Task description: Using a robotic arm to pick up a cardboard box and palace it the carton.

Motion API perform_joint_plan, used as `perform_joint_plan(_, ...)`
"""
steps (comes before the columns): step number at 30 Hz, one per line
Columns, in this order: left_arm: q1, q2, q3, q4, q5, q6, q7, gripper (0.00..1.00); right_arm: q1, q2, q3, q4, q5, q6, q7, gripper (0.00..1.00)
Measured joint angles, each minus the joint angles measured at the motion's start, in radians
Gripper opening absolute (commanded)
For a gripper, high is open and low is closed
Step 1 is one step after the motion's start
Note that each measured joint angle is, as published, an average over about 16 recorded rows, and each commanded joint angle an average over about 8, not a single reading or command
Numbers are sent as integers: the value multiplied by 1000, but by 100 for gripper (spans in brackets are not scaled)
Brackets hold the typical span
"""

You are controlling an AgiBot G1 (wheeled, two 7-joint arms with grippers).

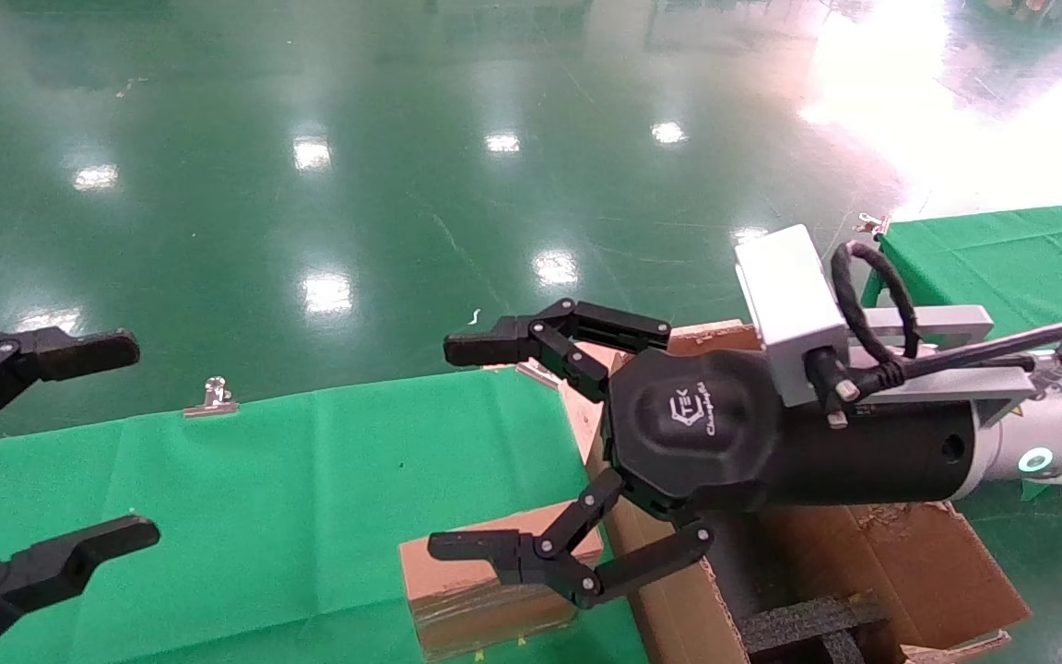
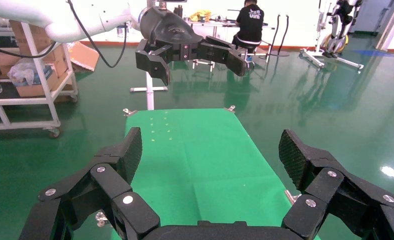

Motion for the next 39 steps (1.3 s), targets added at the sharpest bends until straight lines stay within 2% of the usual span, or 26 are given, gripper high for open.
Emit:
perform_joint_plan(11,0,0,0,0,0,0,0,98,0,0,0,0,0,0,0,100)
perform_joint_plan(12,0,0,0,0,0,0,0,90,0,0,0,0,0,0,0,100)
perform_joint_plan(18,0,0,0,0,0,0,0,15,0,0,0,0,-1,0,0,100)
perform_joint_plan(19,0,0,0,0,0,0,0,4,1,0,-1,-1,-1,0,0,100)
perform_joint_plan(20,0,0,0,0,0,0,0,0,2,-1,-2,-1,-4,-1,0,100)
perform_joint_plan(28,0,0,0,0,0,0,0,0,41,-14,-41,-7,-88,-12,-5,100)
perform_joint_plan(39,0,0,0,0,0,0,0,0,198,-91,-199,-18,-410,-51,-11,100)
